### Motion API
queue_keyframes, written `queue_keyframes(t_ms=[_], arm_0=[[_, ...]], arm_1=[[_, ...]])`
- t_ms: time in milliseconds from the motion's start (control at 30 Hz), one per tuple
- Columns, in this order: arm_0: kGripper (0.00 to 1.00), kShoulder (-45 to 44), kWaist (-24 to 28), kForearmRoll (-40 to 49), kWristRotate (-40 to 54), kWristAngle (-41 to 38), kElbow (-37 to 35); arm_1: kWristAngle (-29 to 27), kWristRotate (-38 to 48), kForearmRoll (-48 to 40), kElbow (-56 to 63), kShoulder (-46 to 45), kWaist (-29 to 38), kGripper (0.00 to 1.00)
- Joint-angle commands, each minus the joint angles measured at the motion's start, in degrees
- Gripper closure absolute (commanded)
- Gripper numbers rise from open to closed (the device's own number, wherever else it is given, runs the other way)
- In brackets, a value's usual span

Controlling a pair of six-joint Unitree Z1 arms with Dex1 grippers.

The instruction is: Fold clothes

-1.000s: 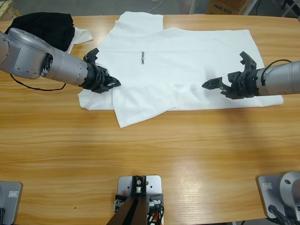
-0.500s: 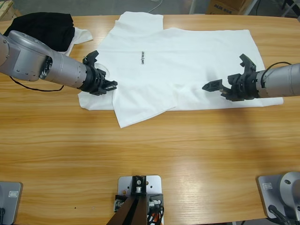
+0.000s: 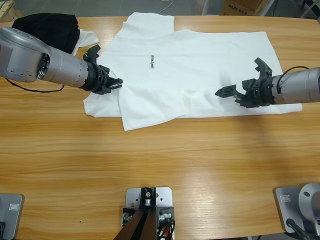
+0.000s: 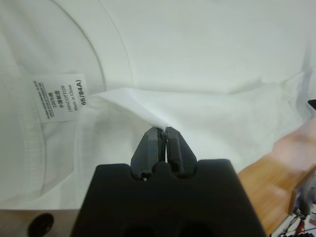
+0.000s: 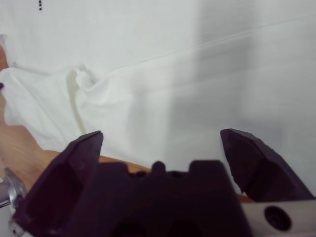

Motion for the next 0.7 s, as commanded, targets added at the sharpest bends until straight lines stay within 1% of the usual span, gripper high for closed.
queue_keyframes(t_ms=[33, 133, 433, 567, 633, 700], arm_0=[[1.0, -2.8, 2.3, 0.4, 0.1, 3.4, 3.5], [1.0, -2.9, 2.9, 0.4, 0.1, 3.4, 3.5], [1.0, -1.4, 2.3, -0.2, -0.2, 3.2, 2.8], [1.0, 0.2, 1.9, -0.2, -0.7, 3.4, 0.9], [1.0, 0.8, 3.3, -0.2, -0.3, 3.4, -0.4], [1.0, 2.0, 4.8, -0.2, 0.6, 2.0, -3.4]], arm_1=[[0.1, -0.5, -0.8, 1.3, 2.2, 0.6, 0.032], [0.1, -0.5, -0.8, 1.3, 2.3, 0.6, 0.032], [0.0, -0.5, -0.9, 1.4, 2.5, 0.6, 0.032], [0.0, -0.5, -1.0, 1.6, 2.6, 0.6, 0.032], [0.0, -0.5, -1.2, 1.8, 2.5, 0.6, 0.032], [0.0, -0.5, -1.4, 2.1, 2.7, 0.6, 0.032]])
